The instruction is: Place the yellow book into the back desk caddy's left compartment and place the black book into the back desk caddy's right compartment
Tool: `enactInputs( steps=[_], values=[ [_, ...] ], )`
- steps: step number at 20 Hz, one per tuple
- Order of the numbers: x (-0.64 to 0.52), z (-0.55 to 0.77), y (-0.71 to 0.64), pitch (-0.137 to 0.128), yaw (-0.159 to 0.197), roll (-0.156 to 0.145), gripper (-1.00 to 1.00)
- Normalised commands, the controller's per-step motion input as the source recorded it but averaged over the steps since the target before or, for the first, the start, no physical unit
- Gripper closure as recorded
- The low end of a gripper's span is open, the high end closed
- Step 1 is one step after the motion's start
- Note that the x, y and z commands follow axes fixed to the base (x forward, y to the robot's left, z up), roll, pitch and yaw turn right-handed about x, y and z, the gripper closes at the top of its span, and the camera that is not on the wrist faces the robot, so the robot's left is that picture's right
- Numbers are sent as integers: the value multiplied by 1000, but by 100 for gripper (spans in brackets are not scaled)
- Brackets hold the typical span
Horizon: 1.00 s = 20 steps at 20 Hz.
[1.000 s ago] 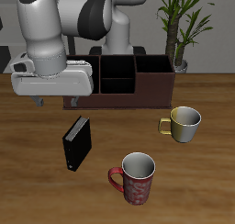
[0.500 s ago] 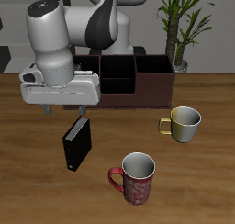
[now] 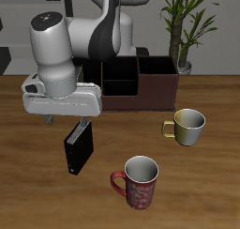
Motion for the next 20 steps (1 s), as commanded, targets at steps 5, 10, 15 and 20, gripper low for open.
enactInputs(
  steps=[5,10,15,20],
  values=[
    [-45,-137,9,4,-55,3,-100],
    [-56,-233,58,2,-18,0,-100],
    [-54,-225,114,15,-5,12,-100],
    [-49,-92,57,3,-2,6,-100]
  ],
)
